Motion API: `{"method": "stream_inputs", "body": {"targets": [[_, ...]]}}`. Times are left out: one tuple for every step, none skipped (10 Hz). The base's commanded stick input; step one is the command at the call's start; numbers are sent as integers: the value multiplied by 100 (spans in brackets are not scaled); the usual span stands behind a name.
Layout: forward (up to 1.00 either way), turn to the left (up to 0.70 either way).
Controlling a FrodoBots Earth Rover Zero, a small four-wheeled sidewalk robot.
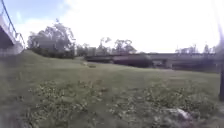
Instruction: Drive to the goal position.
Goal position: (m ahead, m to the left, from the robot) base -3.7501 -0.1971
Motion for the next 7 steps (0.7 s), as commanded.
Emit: {"method": "stream_inputs", "body": {"targets": [[-50,0],[-50,2],[-50,10],[-50,24],[-50,41],[-50,47],[-50,50]]}}
